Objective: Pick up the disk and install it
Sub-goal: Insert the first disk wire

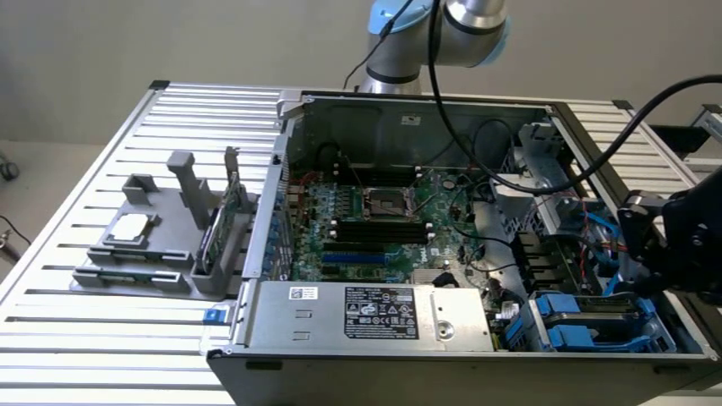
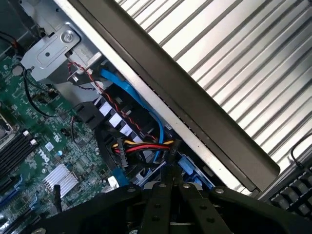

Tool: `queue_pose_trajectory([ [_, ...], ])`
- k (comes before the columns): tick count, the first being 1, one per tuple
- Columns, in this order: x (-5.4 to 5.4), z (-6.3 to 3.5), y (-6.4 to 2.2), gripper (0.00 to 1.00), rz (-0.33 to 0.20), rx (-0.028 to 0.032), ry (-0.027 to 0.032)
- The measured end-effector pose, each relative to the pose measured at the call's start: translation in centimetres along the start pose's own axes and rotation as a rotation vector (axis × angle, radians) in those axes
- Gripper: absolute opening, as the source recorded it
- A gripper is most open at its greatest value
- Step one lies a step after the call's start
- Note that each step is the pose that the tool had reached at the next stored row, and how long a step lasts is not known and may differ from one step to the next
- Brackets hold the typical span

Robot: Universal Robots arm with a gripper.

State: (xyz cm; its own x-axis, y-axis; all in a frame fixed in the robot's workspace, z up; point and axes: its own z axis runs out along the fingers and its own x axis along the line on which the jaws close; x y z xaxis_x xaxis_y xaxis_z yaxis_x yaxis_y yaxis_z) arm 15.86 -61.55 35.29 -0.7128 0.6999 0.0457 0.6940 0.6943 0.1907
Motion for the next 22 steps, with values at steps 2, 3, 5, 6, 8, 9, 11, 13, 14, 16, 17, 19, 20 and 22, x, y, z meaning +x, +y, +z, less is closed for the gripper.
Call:
queue_pose_trajectory([
  [2, -0.01, 0.11, -0.02, 0.11, 0.015, 0.0023, 0.0017],
  [3, -0.01, 0.17, -0.03, 0.11, 0.021, 0.0026, 0.0024],
  [5, -0.02, 0.3, -0.06, 0.11, 0.029, 0.0018, 0.0044],
  [6, -0.02, 0.35, -0.07, 0.11, 0.032, 0.0016, 0.0057],
  [8, -0.03, 0.46, -0.09, 0.11, 0.038, 0.0006, 0.01],
  [9, -0.04, 0.49, -0.09, 0.11, 0.041, 0.0004, 0.0124],
  [11, -0.04, 0.55, -0.1, 0.12, 0.045, -0.001, 0.0181],
  [13, -0.05, 0.58, -0.12, 0.24, 0.05, -0.0036, 0.0242],
  [14, -0.06, 0.6, -0.12, 0.24, 0.052, -0.0052, 0.0273],
  [16, -0.08, 0.64, -0.12, 0.3, 0.055, -0.0087, 0.0339],
  [17, -0.08, 0.66, -0.12, 0.36, 0.057, -0.0106, 0.0373],
  [19, -0.1, 0.72, -0.13, 0.36, 0.061, -0.0152, 0.0454],
  [20, -0.1, 0.75, -0.13, 0.36, 0.063, -0.0178, 0.0492],
  [22, -0.12, 0.82, -0.14, 0.36, 0.067, -0.0239, 0.0568],
])
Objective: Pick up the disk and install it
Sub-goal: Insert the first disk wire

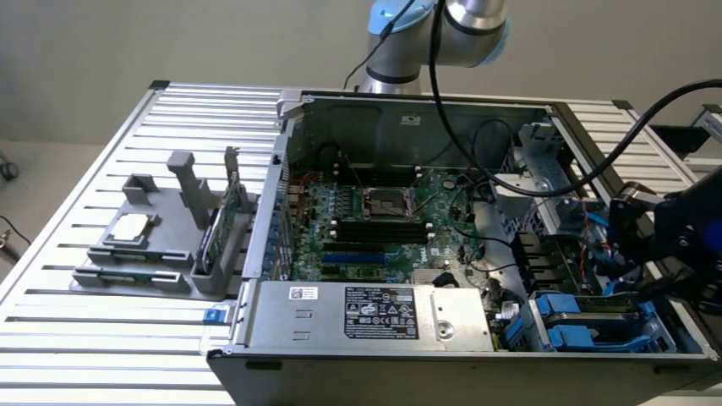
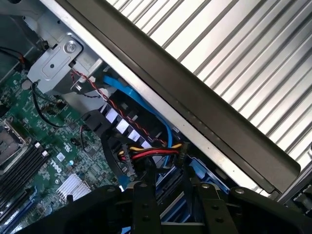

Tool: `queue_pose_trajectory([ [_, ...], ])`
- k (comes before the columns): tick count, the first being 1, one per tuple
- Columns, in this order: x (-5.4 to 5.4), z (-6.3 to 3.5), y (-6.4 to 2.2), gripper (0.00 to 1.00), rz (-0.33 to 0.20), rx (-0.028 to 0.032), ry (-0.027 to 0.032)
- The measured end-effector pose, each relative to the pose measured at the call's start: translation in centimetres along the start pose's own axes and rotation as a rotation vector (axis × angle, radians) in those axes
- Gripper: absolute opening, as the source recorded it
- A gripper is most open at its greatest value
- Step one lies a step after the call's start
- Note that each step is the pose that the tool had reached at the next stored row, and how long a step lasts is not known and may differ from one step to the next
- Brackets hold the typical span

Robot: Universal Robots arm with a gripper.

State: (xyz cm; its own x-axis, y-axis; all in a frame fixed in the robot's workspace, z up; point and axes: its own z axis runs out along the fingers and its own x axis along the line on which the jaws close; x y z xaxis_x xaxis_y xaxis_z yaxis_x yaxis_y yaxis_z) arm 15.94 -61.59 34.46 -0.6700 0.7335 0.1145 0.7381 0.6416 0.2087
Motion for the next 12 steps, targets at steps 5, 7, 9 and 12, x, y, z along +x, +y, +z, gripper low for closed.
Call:
queue_pose_trajectory([
  [5, -0.17, 0.21, 0.01, 0.36, 0.008, -0.0131, 0.0151],
  [7, -0.26, 0.23, -0.02, 0.36, 0.011, -0.0139, 0.0159],
  [9, -0.33, 0.26, -0.07, 0.36, 0.016, -0.0146, 0.0159],
  [12, -0.43, 0.31, -0.14, 0.36, 0.024, -0.0159, 0.0156],
])
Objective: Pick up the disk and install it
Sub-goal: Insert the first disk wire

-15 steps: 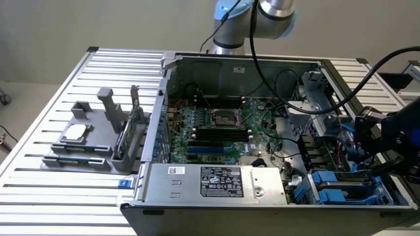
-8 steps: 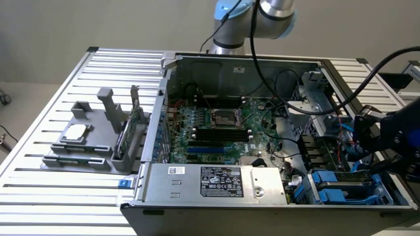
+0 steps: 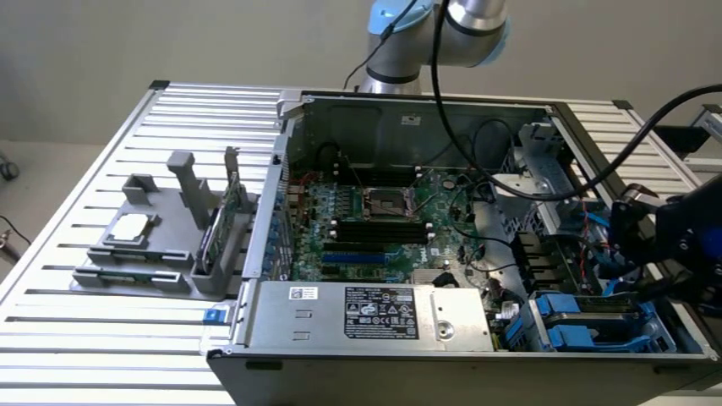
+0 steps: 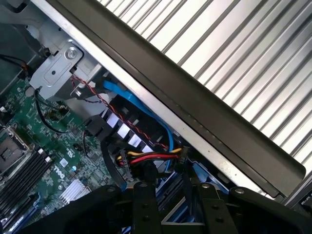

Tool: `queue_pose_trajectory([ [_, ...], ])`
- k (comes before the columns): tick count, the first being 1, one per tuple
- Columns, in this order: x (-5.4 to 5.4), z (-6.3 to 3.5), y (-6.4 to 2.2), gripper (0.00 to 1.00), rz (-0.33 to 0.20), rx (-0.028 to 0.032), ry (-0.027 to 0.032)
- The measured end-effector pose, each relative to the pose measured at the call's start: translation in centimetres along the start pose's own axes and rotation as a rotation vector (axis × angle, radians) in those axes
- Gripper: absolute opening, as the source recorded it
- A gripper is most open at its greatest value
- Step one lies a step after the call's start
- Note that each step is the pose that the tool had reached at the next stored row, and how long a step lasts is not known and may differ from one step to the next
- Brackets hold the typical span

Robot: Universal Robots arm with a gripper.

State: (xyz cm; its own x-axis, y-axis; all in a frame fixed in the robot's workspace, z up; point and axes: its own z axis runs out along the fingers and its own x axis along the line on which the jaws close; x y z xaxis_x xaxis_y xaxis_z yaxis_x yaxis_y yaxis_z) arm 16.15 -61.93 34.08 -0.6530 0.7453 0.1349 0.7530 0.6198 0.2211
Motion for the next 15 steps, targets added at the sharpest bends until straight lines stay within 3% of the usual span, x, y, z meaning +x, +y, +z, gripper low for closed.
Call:
queue_pose_trajectory([
  [6, -0.2, 0.26, -0.14, 0.36, 0.016, -0.0068, 0.0032],
  [15, -0.51, 0.71, -0.04, 0.36, 0.035, -0.0242, 0.0176],
])
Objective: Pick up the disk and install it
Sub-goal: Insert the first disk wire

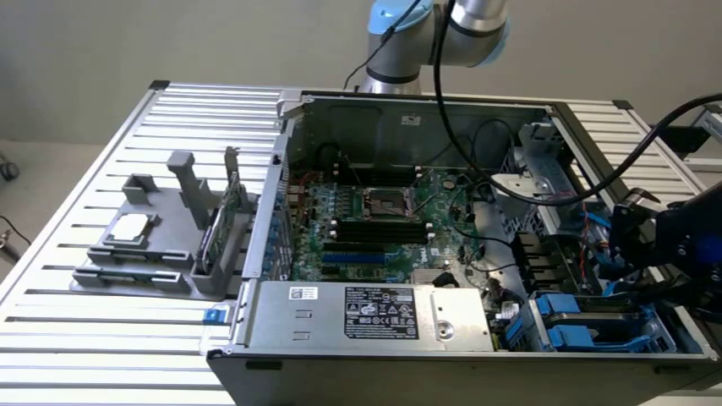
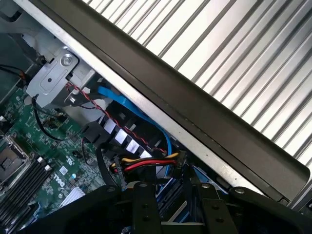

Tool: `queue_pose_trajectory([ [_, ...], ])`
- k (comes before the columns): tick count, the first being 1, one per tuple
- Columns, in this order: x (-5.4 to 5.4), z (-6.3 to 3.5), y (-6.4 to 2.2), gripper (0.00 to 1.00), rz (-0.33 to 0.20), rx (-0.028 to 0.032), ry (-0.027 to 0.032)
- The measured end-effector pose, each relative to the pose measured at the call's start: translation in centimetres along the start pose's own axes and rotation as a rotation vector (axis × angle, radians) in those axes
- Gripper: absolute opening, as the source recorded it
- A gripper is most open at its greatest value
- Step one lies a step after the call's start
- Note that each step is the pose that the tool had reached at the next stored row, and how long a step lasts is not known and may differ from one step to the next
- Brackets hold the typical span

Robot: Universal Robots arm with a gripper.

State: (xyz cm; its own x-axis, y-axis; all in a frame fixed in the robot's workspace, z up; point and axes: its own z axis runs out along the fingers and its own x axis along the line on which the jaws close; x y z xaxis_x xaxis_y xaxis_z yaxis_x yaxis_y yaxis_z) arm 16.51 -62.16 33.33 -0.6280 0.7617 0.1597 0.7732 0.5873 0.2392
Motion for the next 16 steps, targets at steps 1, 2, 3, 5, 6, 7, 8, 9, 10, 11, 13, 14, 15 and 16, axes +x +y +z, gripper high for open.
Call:
queue_pose_trajectory([
  [1, -0.03, 0.03, 0.03, 0.36, 0.002, -0.0021, 0.002],
  [2, -0.06, 0.05, 0.05, 0.36, 0.004, -0.0043, 0.004],
  [3, -0.09, 0.08, 0.08, 0.36, 0.005, -0.0063, 0.0059],
  [5, -0.16, 0.12, 0.14, 0.36, 0.009, -0.0103, 0.0098],
  [6, -0.18, 0.13, 0.17, 0.36, 0.01, -0.0119, 0.0114],
  [7, -0.2, 0.15, 0.19, 0.36, 0.012, -0.0132, 0.013],
  [8, -0.22, 0.16, 0.21, 0.36, 0.014, -0.0145, 0.0143],
  [9, -0.24, 0.18, 0.24, 0.36, 0.015, -0.0159, 0.0159],
  [10, -0.26, 0.2, 0.25, 0.34, 0.017, -0.0171, 0.0174],
  [11, -0.27, 0.2, 0.27, 0.27, 0.019, -0.0178, 0.0184],
  [13, -0.29, 0.2, 0.29, 0.21, 0.023, -0.0195, 0.0206],
  [14, -0.3, 0.21, 0.3, 0.18, 0.025, -0.0201, 0.0221],
  [15, -0.31, 0.22, 0.3, 0.18, 0.027, -0.0205, 0.024],
  [16, -0.31, 0.21, 0.31, 0.18, 0.029, -0.0202, 0.0264],
])
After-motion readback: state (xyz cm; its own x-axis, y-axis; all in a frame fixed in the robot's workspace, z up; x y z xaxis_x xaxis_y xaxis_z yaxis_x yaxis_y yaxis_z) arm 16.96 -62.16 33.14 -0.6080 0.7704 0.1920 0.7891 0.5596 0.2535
